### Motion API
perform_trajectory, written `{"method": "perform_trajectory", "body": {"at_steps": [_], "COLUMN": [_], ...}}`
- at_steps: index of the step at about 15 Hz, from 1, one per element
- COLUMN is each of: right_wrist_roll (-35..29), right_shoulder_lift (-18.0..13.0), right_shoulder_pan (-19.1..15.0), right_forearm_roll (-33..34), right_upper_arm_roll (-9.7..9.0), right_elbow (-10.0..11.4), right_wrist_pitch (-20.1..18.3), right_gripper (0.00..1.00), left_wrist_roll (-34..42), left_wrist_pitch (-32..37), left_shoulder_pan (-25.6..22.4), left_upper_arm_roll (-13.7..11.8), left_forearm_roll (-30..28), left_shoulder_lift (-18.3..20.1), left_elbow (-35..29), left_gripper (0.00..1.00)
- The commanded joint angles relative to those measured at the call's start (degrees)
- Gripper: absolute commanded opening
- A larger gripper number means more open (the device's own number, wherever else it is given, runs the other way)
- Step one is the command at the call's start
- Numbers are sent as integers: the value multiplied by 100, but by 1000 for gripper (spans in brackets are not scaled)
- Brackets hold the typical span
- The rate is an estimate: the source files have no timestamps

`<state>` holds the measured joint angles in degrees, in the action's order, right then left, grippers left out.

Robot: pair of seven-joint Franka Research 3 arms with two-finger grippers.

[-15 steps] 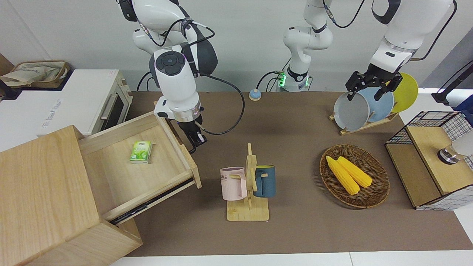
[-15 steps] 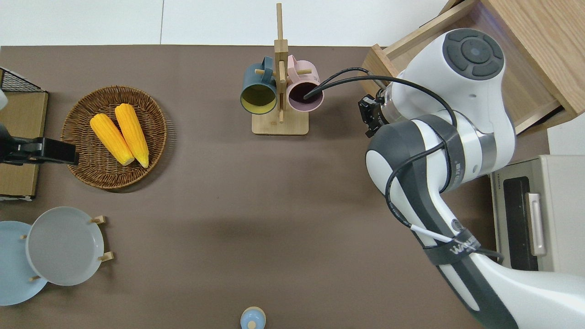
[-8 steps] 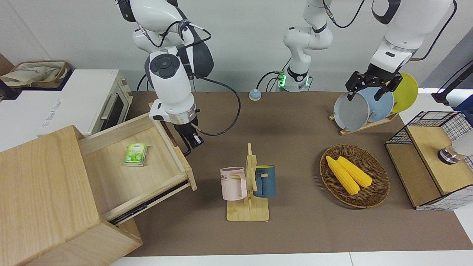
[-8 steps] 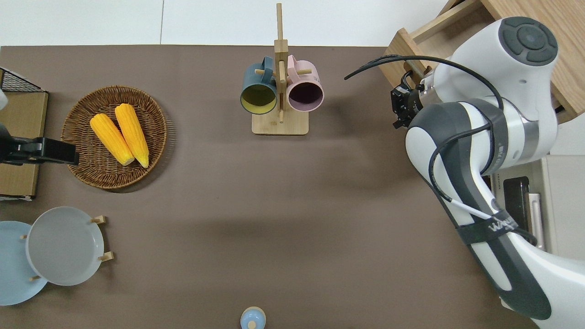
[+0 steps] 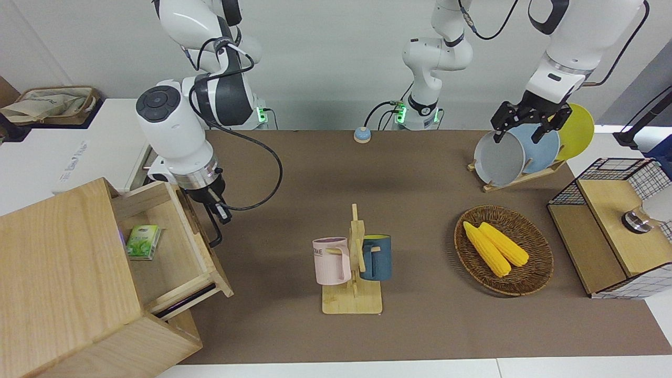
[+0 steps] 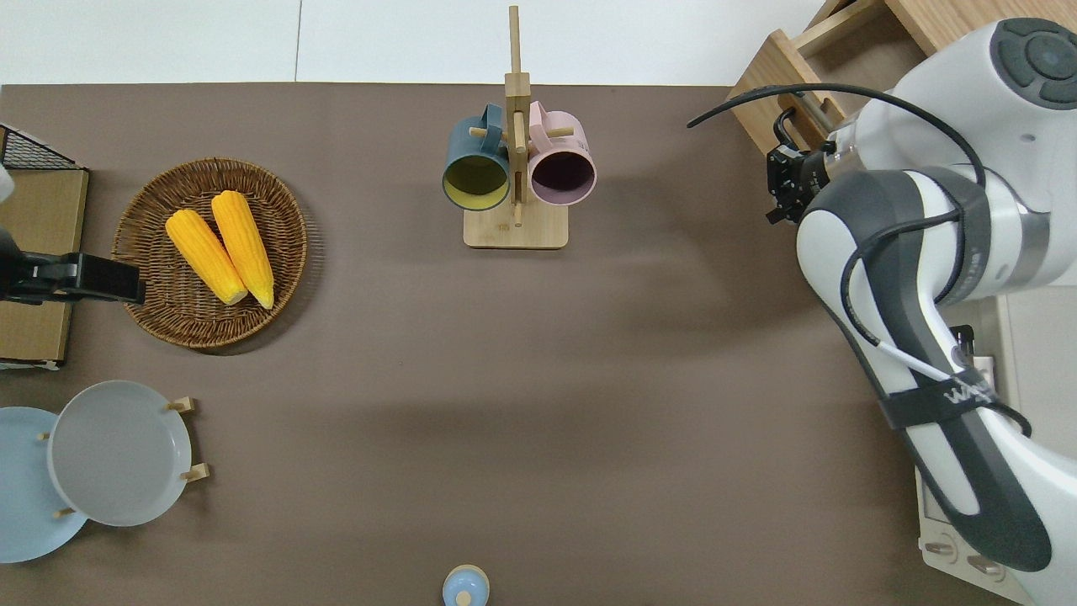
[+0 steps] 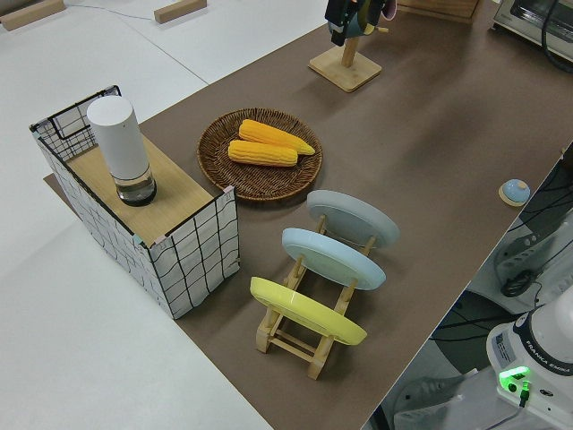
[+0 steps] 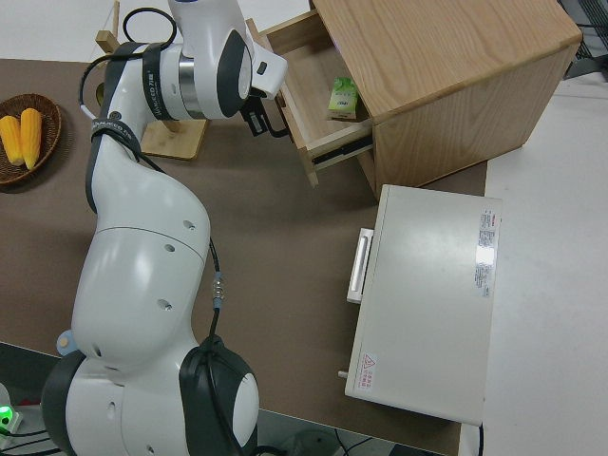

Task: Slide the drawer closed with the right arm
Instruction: 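Push the drawer fully shut with the right gripper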

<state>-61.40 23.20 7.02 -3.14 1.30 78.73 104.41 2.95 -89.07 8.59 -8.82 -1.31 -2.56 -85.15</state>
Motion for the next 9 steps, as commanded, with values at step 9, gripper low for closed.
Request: {"method": "perform_trajectory", "body": {"at_steps": [9], "right_wrist_roll": [1226], "right_shoulder_lift": [10], "right_shoulder_pan": [-851], "right_forearm_roll": [-231], "right_upper_arm_roll": [2], "right_elbow": [-244], "right_wrist_pitch": [-474], "right_gripper": [0], "left_wrist_roll": [39], "left_wrist_pitch": [-5], "left_shoulder_pan": [99], "left_upper_arm_roll": [-94], "left_forearm_roll": [87], "left_shoulder_lift": [-69], "left_elbow": [112], "left_gripper": [998]}}
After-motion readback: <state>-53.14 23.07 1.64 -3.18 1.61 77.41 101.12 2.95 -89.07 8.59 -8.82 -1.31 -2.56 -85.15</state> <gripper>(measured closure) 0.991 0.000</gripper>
